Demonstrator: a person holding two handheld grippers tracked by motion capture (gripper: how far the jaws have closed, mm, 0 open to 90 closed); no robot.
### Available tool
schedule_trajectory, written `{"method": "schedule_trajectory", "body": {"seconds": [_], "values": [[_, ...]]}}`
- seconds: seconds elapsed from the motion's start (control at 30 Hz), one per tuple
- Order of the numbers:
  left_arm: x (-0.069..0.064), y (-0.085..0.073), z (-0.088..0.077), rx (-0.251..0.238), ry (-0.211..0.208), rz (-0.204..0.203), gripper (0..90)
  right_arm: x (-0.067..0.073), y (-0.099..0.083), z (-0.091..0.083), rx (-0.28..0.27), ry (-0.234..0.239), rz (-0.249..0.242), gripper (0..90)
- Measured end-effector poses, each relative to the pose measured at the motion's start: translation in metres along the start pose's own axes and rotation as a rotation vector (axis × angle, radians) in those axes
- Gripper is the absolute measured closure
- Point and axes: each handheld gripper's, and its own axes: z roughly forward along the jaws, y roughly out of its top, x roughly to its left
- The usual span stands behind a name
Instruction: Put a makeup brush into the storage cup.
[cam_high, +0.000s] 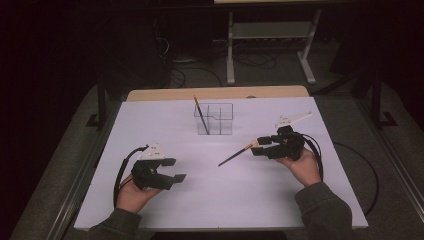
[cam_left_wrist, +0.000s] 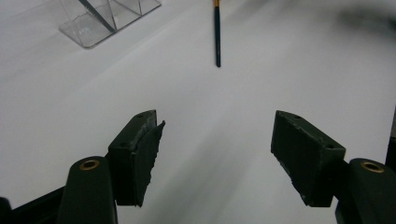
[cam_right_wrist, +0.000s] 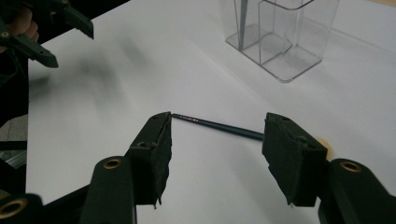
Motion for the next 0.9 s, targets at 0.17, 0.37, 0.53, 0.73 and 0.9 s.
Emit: {"method": "schedule_trajectory", "body": {"seconds": [0.17,0.37,0.53,0.73,0.9], "values": [[-0.001,0.008,0.004,0.005,-0.015,-0.001,32.2,0.005,-0.010,-0.002,0.003,0.008,-0.003,41.0],[0.001,0.017,0.007,0.025,-0.020,-0.007,32.6,0.010,-0.020,-0.004,0.003,0.008,-0.006,40.8],[0.000,0.023,0.012,0.042,-0.026,-0.001,32.8,0.014,-0.027,-0.007,0.006,0.003,-0.009,40.2],[-0.003,0.030,0.019,0.061,-0.031,0.007,32.9,0.020,-0.039,-0.007,0.002,0.017,-0.004,38.6],[-0.004,0.037,0.025,0.063,-0.037,-0.005,33.9,0.023,-0.044,-0.009,0.000,0.012,-0.018,38.7]]}}
